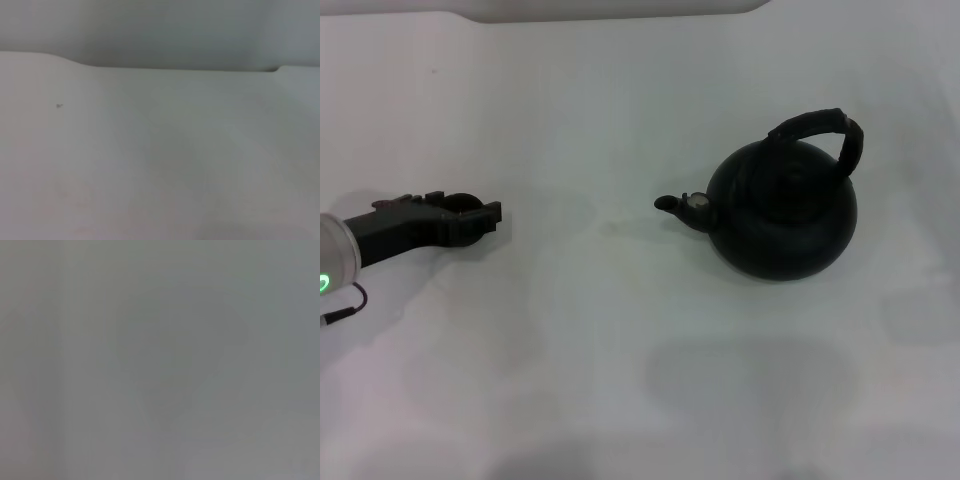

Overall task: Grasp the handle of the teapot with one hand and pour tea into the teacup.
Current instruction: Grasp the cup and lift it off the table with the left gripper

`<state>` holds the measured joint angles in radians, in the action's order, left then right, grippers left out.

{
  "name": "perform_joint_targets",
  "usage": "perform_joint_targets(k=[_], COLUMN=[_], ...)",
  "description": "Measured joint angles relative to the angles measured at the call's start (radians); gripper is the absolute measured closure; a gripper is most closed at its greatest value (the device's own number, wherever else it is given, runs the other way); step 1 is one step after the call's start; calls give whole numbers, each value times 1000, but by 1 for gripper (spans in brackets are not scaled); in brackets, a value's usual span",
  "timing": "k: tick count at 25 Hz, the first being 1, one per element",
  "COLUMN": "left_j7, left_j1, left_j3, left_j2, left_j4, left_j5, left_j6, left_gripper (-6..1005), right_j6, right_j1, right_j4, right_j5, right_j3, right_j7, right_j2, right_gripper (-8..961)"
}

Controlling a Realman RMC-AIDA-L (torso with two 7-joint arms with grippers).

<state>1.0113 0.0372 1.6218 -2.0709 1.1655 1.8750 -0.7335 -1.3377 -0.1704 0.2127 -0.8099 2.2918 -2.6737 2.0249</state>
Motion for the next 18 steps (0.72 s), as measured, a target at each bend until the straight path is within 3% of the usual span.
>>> perform_joint_targets(k=[18], left_j7=[8], left_j1=[17], left_j3=[1], left_j2=[0], left_j4=[-22], left_j5=[3], left_j6=[-5], left_gripper=[122], right_j6=[3], right_j1=[-12], right_j4=[5], right_j5=[0], right_j3=[0], right_j7=[-12], right_j2=[0], right_gripper=[159])
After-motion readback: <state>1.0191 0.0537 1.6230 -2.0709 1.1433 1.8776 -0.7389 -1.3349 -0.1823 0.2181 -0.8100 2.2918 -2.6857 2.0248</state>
